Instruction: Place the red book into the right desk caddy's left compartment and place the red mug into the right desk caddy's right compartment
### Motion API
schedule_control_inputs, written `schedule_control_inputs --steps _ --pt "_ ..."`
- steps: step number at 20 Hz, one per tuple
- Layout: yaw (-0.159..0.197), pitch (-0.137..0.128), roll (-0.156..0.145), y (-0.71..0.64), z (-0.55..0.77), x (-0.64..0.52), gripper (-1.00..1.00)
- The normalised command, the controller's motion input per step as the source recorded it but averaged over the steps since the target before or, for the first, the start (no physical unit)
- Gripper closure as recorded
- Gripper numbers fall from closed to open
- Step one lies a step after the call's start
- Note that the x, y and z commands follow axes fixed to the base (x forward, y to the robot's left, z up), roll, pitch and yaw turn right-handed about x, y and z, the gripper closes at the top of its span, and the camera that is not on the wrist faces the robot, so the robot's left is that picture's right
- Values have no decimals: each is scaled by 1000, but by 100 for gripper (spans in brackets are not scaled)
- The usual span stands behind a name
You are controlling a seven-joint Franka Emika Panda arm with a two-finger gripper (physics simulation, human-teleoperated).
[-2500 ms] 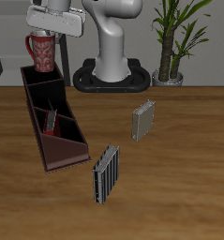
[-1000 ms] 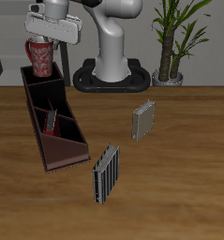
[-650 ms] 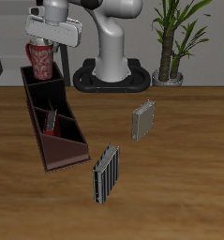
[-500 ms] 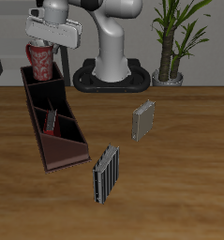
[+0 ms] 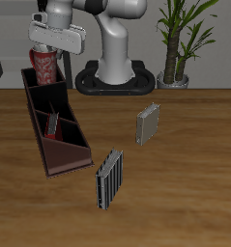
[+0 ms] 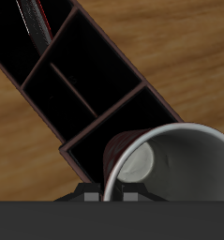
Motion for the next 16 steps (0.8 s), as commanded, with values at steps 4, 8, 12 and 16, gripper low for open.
schedule_control_inputs --steps 4,8,12,16 --pt "-9 9 8 52 -86 56 100" --pt "-40 19 -3 -21 -163 52 100" --pt "-31 17 -4 -12 -158 24 100" --pt "-37 18 -16 -53 -172 31 100"
